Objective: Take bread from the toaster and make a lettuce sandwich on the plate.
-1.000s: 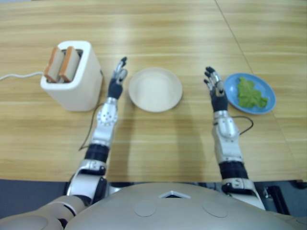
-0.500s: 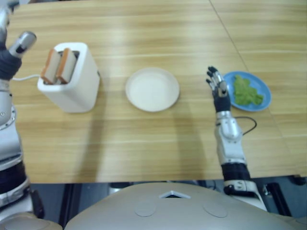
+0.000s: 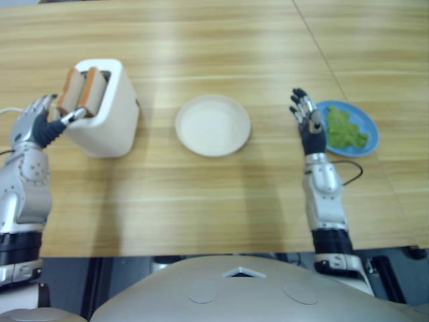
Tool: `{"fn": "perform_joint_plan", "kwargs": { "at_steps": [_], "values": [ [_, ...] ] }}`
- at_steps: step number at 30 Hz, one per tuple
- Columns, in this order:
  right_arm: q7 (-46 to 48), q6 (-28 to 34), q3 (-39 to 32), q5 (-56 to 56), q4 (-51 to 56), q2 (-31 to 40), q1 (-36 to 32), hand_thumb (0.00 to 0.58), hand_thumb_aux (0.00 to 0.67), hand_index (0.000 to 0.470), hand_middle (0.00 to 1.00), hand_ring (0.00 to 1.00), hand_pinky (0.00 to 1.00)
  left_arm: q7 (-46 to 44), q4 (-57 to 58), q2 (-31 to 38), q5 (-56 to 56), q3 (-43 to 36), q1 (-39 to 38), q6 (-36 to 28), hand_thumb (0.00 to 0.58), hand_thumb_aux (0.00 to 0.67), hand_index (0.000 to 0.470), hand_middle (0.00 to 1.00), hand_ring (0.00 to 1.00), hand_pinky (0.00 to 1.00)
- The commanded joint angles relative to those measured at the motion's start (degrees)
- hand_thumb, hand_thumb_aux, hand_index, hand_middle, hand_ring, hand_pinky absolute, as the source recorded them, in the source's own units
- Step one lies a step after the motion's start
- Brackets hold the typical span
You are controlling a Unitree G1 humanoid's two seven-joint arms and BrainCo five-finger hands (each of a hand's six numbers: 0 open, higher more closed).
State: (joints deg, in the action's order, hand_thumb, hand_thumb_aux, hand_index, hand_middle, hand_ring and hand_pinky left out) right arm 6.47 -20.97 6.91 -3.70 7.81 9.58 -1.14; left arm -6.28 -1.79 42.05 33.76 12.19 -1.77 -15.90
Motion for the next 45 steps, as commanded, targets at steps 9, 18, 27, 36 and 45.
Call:
{"fn": "perform_joint_plan", "kwargs": {
  "at_steps": [9,18,27,36,45],
  "values": [
    [0.3,1.9,0.7,-0.1,-3.0,0.6,1.6,0.0,0.0,0.0,0.0,0.0,0.0,2.4,4.4,1.3,2.1,-0.5,0.9,-3.7,0.0,0.0,0.0,0.0,0.0,0.0],
    [0.3,2.1,0.5,0.2,-3.2,0.5,1.8,0.0,0.0,0.0,0.0,0.0,0.0,4.5,2.7,1.9,5.9,-1.9,2.2,-6.7,0.0,0.0,0.0,0.0,0.0,0.0],
    [-0.1,2.1,0.4,0.6,-3.9,0.3,2.5,0.0,0.0,0.0,0.0,0.0,0.0,5.6,4.4,3.2,13.3,-6.4,6.5,-10.6,0.0,0.0,0.0,0.0,0.0,0.0],
    [-0.5,2.1,0.3,0.9,-4.4,0.0,3.5,0.0,0.0,0.0,0.0,0.0,0.0,5.1,6.3,3.6,16.0,-10.1,9.8,-11.7,0.0,0.0,0.0,0.0,0.0,0.0],
    [-0.7,2.2,0.3,1.1,-4.7,-0.1,4.0,0.0,0.0,0.0,0.0,0.0,0.0,5.5,8.1,4.2,16.0,-10.5,9.5,-11.3,0.565,0.562,0.386,0.0,0.0,0.0]
  ]
}}
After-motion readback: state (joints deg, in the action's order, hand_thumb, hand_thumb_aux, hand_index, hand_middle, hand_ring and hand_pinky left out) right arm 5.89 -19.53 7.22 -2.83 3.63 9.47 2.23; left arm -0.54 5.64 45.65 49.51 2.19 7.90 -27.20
